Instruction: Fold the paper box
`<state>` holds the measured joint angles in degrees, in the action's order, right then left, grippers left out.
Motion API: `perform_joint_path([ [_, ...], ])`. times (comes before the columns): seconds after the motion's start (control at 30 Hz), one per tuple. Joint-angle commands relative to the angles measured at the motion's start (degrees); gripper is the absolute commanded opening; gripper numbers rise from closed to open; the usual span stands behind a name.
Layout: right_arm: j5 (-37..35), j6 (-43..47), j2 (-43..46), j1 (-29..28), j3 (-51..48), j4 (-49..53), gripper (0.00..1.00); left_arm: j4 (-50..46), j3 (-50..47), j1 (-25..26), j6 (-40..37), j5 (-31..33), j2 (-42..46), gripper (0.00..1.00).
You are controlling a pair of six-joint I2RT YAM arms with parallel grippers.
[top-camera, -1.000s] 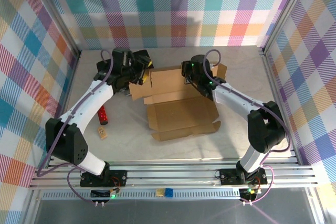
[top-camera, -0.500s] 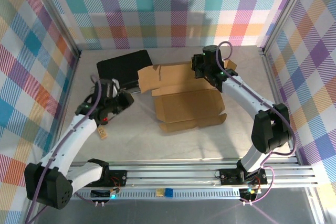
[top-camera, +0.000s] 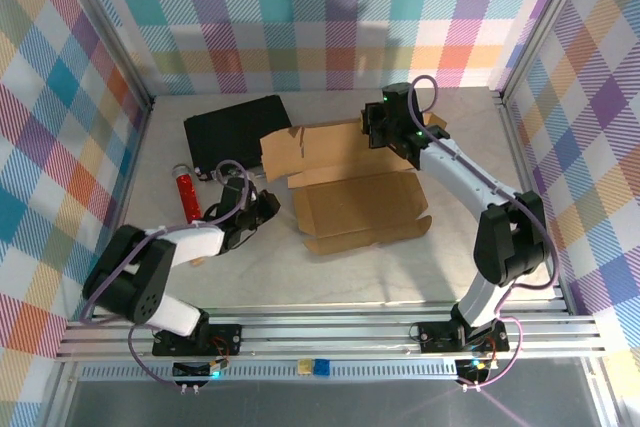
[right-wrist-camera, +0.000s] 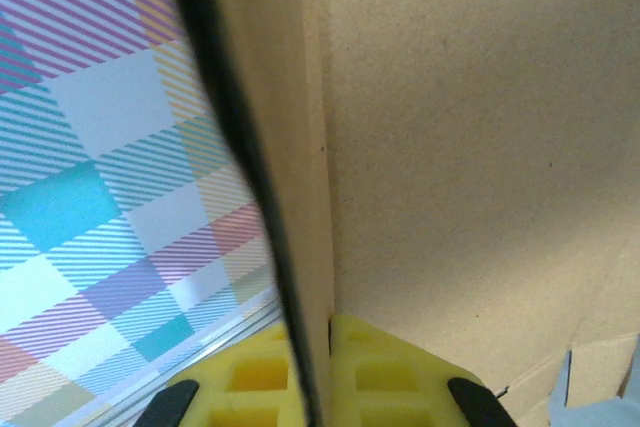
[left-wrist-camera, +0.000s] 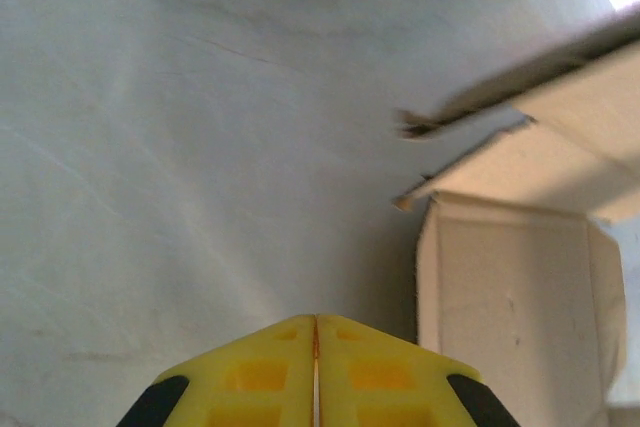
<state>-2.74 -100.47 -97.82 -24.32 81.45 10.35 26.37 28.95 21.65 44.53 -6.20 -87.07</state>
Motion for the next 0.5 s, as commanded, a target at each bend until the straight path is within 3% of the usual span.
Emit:
perform_joint_path([
  [0.0,0.5,-1.3,-0.7,0.7,2.8,1.1,0.00,22.9,-1.7,0.5,9.3,5.1,-7.3,0.08],
  [0.2,1.3,-3.7,-2.2,1.2,4.8,2.4,0.00,48.1,-4.6,0.8,19.1,9.5,-21.5,0.09],
  [0.47,2.2,-5.5,-3.2,1.7,12.7,12.6,0.00,50.5,0.8,3.0,19.0,8.4,-26.0,0.10],
])
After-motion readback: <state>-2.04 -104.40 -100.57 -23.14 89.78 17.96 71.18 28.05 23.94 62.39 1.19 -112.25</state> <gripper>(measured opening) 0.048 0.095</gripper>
